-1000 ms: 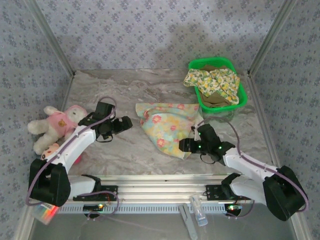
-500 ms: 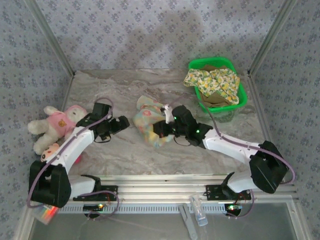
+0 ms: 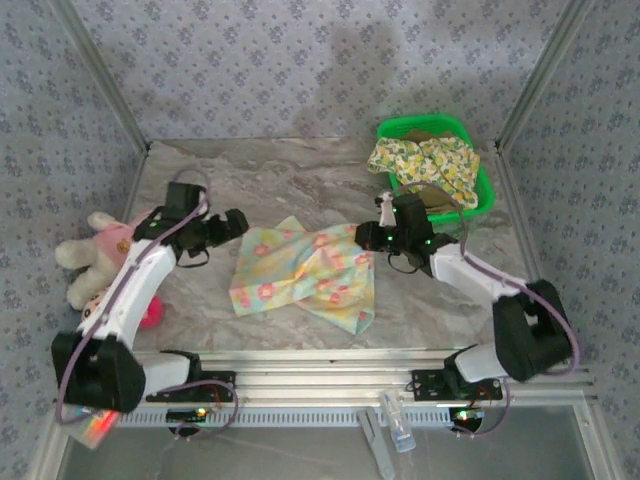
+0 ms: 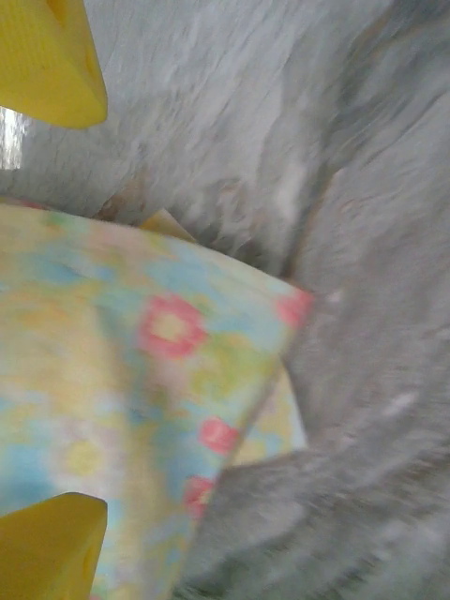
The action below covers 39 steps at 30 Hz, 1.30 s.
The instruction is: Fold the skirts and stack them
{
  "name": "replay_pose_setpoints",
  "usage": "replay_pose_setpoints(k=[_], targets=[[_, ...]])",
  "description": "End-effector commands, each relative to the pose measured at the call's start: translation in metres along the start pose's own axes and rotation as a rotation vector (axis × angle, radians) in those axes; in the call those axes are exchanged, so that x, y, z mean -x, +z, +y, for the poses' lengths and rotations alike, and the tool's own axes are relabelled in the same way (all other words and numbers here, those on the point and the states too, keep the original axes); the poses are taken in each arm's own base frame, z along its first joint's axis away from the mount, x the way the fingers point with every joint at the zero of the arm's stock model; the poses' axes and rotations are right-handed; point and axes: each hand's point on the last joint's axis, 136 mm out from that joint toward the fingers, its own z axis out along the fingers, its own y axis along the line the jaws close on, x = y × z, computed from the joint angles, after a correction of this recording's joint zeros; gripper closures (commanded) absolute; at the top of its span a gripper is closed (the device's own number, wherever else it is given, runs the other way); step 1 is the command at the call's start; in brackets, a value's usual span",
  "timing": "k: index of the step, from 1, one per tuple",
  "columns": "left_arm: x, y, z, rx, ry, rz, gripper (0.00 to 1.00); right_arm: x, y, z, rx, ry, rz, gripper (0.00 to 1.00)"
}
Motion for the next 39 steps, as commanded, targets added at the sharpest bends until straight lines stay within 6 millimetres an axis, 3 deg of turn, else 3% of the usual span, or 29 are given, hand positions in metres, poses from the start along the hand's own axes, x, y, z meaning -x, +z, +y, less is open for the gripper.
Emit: replay_pose_setpoints(k=[1, 5, 9, 13, 17, 22, 28, 34, 36, 39], targets=[[-0.02, 0.019, -0.016, -0.022, 0.059, 0.115, 0.0, -0.003, 0.004, -0.028, -0.054, 0.064, 0.044, 0.84], [-0.024, 0.029, -0.019, -0.026, 0.057, 0.127, 0.0, -0.001, -0.003, -0.021, -0.055, 0.034, 0.081, 0.57], [-0.028, 0.022, -0.008, 0.013, 0.059, 0.108, 0.0, -0.008, -0.035, -0.021, -0.132, -0.11, 0.108, 0.3], [-0.036, 0.011, 0.012, 0.08, 0.049, 0.101, 0.0, -0.015, -0.074, -0.019, -0.204, -0.341, 0.153, 0.21], [-0.044, 0.002, 0.027, 0.107, 0.01, 0.093, 0.0, -0.038, -0.094, 0.001, -0.135, -0.678, 0.283, 0.24], [-0.055, -0.001, 0.036, 0.103, -0.061, 0.094, 0.0, -0.051, -0.098, 0.012, -0.101, -1.057, 0.415, 0.3], [-0.066, 0.002, 0.043, 0.107, -0.129, 0.11, 0.0, -0.055, -0.09, 0.006, -0.129, -1.242, 0.666, 0.31], [-0.072, 0.009, 0.046, 0.109, -0.176, 0.131, 0.0, -0.054, -0.068, -0.007, -0.176, -1.348, 0.755, 0.35], [-0.075, 0.011, 0.046, 0.1, -0.197, 0.137, 0.0, -0.053, -0.063, -0.01, -0.193, -1.37, 0.761, 0.42], [-0.081, 0.017, 0.045, 0.078, -0.233, 0.15, 0.0, -0.048, -0.057, -0.012, -0.235, -1.414, 0.711, 0.6]])
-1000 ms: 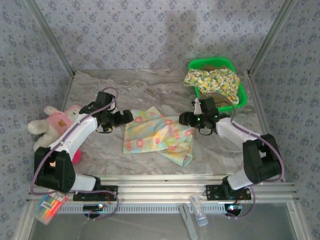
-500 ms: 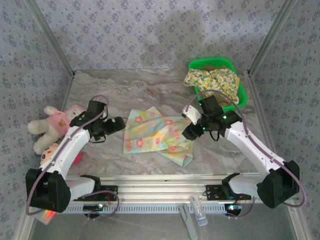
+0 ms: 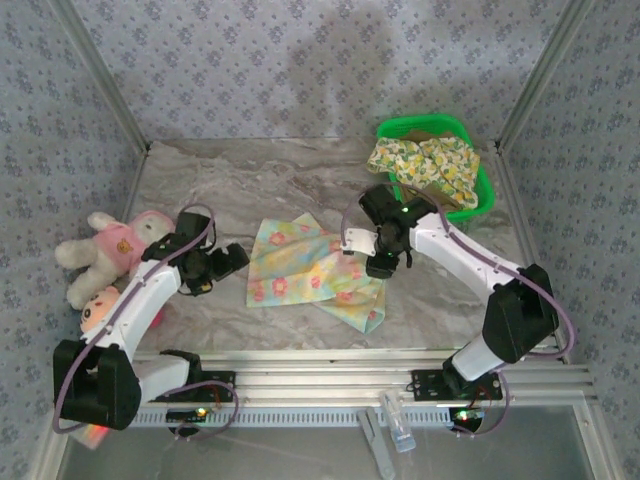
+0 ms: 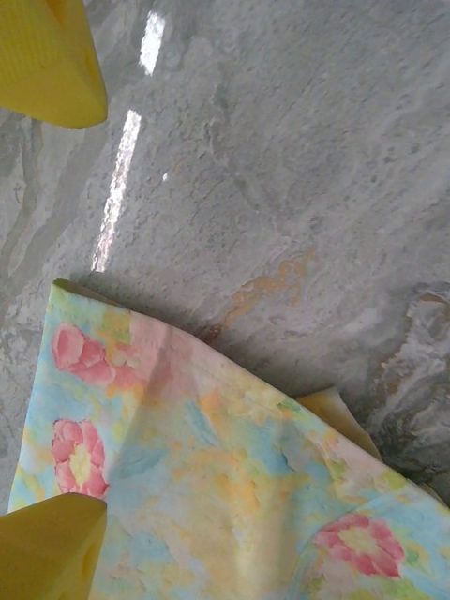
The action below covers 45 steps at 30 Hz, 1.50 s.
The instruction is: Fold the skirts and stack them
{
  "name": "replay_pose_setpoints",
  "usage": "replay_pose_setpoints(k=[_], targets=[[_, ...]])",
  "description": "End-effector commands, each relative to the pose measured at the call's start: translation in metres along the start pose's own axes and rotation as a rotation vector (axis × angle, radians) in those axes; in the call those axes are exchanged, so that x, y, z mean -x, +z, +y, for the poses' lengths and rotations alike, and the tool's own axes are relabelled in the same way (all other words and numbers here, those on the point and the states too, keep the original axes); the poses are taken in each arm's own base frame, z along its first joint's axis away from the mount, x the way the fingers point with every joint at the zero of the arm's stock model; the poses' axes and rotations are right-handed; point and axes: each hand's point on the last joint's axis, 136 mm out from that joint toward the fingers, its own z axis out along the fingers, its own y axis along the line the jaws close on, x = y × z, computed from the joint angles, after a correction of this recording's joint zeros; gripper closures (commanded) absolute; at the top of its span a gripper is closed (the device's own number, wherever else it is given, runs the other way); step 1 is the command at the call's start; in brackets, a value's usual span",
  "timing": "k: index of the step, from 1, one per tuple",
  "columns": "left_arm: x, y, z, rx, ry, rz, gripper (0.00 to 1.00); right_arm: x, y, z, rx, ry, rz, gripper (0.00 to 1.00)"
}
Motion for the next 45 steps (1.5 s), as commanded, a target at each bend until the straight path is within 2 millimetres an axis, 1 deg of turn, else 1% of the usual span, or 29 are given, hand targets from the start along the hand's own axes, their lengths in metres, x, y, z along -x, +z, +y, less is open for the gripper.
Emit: replay_pose_setpoints(k=[1, 4, 5, 6, 8, 9, 14, 16, 19, 23, 27, 30, 32, 34, 40, 45], targets=[[-0.005, 0.004, -0.003, -0.039, -0.062, 0.019, 0.0, -0.001, -0.003, -0.009, -0.081, -0.068, 0.011, 0.65], [-0.011, 0.007, 0.0, -0.034, -0.081, 0.037, 0.01, 0.004, -0.009, -0.009, -0.118, -0.086, -0.03, 0.79], [-0.011, 0.007, 0.001, -0.034, -0.085, 0.035, 0.01, 0.0, -0.005, -0.004, -0.114, -0.094, -0.022, 0.83], [-0.006, 0.007, -0.004, -0.055, -0.085, 0.014, 0.01, -0.001, -0.005, -0.002, -0.118, -0.102, -0.022, 0.87], [-0.005, 0.006, -0.008, -0.074, -0.096, 0.01, 0.02, -0.002, -0.008, -0.001, -0.135, -0.118, -0.025, 0.97], [-0.004, 0.007, -0.01, -0.086, -0.102, 0.009, 0.02, -0.002, -0.009, 0.0, -0.14, -0.122, -0.028, 1.0], [-0.007, 0.017, -0.021, -0.128, -0.165, 0.031, 0.11, 0.005, -0.019, 0.002, -0.182, -0.124, -0.093, 1.0], [-0.01, 0.023, -0.021, -0.135, -0.204, 0.048, 0.14, 0.008, -0.023, 0.0, -0.219, -0.125, -0.125, 1.0], [-0.012, 0.03, -0.022, -0.143, -0.249, 0.07, 0.19, 0.012, -0.034, -0.004, -0.285, -0.12, -0.186, 1.0], [-0.021, 0.036, -0.035, -0.197, -0.305, 0.138, 0.26, 0.013, -0.044, -0.003, -0.32, -0.126, -0.221, 1.0], [-0.03, 0.037, -0.051, -0.259, -0.387, 0.212, 0.28, 0.01, -0.041, 0.002, -0.33, -0.152, -0.201, 1.0], [-0.032, 0.031, -0.06, -0.268, -0.412, 0.222, 0.28, 0.014, -0.041, 0.004, -0.344, -0.162, -0.216, 1.0], [-0.036, 0.03, -0.065, -0.271, -0.433, 0.228, 0.32, 0.016, -0.043, 0.004, -0.356, -0.163, -0.228, 1.0], [-0.043, 0.032, -0.067, -0.264, -0.457, 0.244, 0.34, 0.018, -0.045, 0.005, -0.362, -0.167, -0.238, 1.0], [-0.059, 0.044, -0.066, -0.237, -0.544, 0.302, 0.34, 0.02, -0.048, 0.007, -0.368, -0.178, -0.245, 1.0], [-0.054, 0.052, -0.074, -0.257, -0.57, 0.29, 0.36, 0.021, -0.046, 0.009, -0.364, -0.181, -0.243, 1.0]])
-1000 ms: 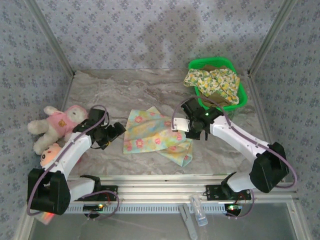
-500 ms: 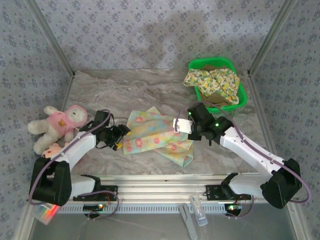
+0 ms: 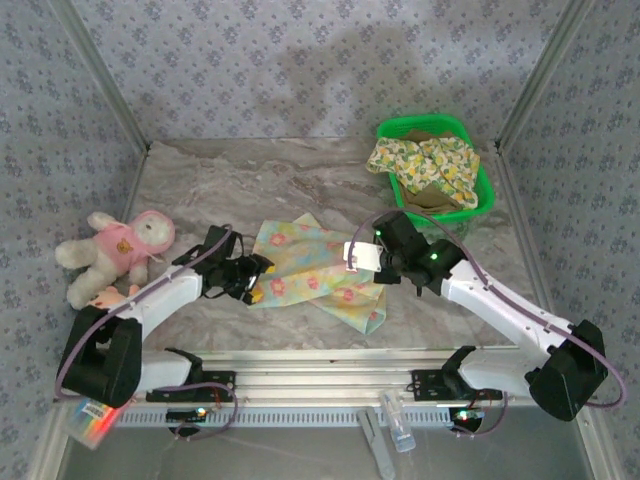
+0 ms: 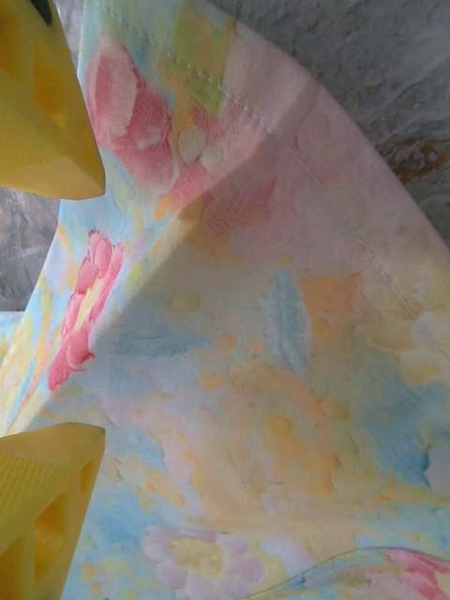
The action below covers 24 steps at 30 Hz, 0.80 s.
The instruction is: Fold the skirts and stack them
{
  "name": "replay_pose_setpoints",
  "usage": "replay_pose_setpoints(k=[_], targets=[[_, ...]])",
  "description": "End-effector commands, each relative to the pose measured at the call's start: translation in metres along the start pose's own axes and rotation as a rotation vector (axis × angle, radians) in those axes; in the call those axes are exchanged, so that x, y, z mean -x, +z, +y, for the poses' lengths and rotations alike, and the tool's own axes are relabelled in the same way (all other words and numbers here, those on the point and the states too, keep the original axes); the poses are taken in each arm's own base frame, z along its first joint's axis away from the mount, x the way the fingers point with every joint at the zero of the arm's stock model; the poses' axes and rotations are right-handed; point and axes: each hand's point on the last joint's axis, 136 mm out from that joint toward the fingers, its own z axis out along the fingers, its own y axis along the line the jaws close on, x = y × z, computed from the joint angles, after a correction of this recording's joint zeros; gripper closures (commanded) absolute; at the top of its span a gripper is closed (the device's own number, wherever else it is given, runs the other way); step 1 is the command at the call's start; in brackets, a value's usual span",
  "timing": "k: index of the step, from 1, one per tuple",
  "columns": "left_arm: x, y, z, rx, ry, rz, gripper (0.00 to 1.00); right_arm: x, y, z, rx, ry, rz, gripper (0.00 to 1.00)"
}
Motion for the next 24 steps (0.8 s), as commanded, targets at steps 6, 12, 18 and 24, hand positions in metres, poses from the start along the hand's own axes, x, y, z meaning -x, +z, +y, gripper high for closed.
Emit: replay_pose_setpoints(k=[6, 12, 18, 24], targets=[[0.0, 0.019, -0.001, -0.018, -0.12, -0.001, 0.39, 0.005, -0.005, 0.002, -0.021, -0.015, -0.016, 1.0], [-0.003, 0.03, -0.008, -0.011, -0.132, 0.011, 0.41, 0.014, -0.009, -0.004, -0.046, -0.02, -0.048, 1.0], [0.009, 0.038, -0.005, 0.008, -0.139, -0.04, 0.77, 0.016, -0.014, -0.003, -0.051, -0.013, -0.069, 1.0], [0.02, 0.027, -0.026, -0.024, -0.064, -0.115, 1.0, 0.016, -0.027, -0.001, -0.035, 0.015, -0.079, 1.0]])
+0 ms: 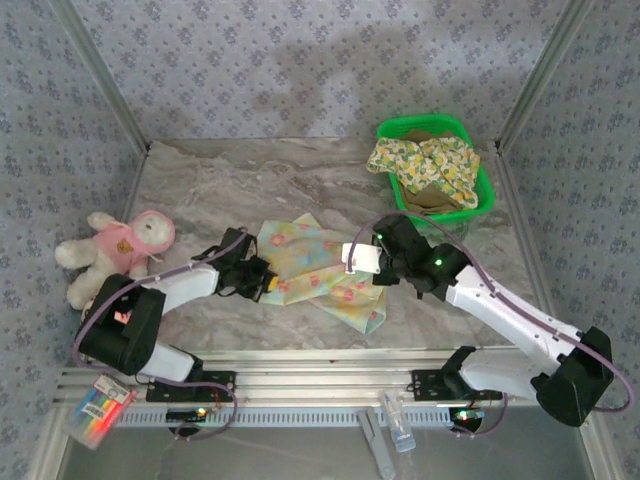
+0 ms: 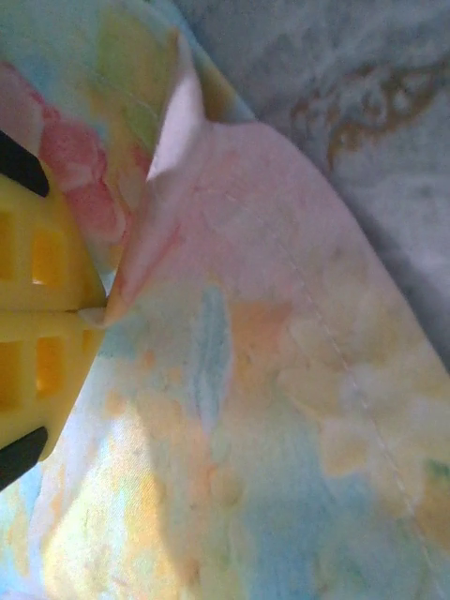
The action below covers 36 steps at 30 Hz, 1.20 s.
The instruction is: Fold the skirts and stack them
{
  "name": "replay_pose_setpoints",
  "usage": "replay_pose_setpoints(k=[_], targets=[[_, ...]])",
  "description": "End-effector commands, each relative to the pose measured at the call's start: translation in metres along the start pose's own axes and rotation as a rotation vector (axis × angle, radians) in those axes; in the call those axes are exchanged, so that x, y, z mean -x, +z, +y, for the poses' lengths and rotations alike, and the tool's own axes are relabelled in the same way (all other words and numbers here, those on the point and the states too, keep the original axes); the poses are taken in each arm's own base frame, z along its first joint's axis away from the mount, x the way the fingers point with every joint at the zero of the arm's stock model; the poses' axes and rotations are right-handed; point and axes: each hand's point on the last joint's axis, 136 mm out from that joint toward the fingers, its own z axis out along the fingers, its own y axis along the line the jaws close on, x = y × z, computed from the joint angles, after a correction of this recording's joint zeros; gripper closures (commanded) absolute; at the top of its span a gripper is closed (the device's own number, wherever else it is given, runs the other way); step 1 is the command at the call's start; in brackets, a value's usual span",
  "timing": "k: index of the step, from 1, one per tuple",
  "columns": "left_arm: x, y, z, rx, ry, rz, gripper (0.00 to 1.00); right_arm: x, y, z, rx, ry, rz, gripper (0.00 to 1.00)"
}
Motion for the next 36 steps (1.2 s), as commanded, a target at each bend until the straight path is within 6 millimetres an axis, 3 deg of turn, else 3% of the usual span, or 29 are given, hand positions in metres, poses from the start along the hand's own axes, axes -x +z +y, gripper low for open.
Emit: replay_pose_setpoints(k=[1, 6, 9, 11, 15, 19, 21, 23, 25, 30, 33, 36], targets=[[0.01, -0.021, -0.032, -0.062, 0.049, -0.099, 1.0, 0.004, -0.016, 0.0, 0.003, 0.033, -0.024, 1.0], [0.023, -0.096, -0.078, -0.141, 0.257, -0.335, 1.0, 0.017, -0.033, -0.006, 0.021, 0.087, -0.069, 1.0], [0.021, -0.143, -0.111, -0.231, 0.4, -0.446, 1.0, 0.028, -0.045, -0.027, -0.025, 0.119, -0.098, 1.0], [0.013, -0.173, -0.143, -0.318, 0.534, -0.498, 1.0, 0.043, -0.063, -0.05, -0.052, 0.153, -0.143, 1.0], [0.009, -0.227, -0.189, -0.305, 0.726, -0.629, 1.0, 0.066, -0.09, -0.095, -0.099, 0.201, -0.233, 1.0], [0.006, -0.287, -0.243, -0.362, 0.877, -0.789, 1.0, 0.072, -0.1, -0.15, -0.217, 0.239, -0.246, 1.0], [0.002, -0.31, -0.26, -0.385, 0.91, -0.839, 1.0, 0.077, -0.107, -0.17, -0.261, 0.258, -0.251, 1.0], [-0.003, -0.333, -0.267, -0.411, 0.931, -0.885, 1.0, 0.084, -0.119, -0.18, -0.284, 0.267, -0.271, 1.0], [-0.008, -0.351, -0.267, -0.43, 0.94, -0.916, 1.0, 0.094, -0.132, -0.177, -0.274, 0.26, -0.315, 1.0], [-0.04, -0.394, -0.253, -0.506, 1.0, -0.909, 1.0, 0.118, -0.166, -0.147, -0.193, 0.228, -0.445, 1.0], [-0.051, -0.403, -0.239, -0.542, 1.002, -0.881, 1.0, 0.124, -0.178, -0.13, -0.166, 0.231, -0.504, 1.0], [-0.051, -0.394, -0.232, -0.486, 1.01, -0.84, 1.0, 0.12, -0.175, -0.125, -0.175, 0.238, -0.51, 1.0]])
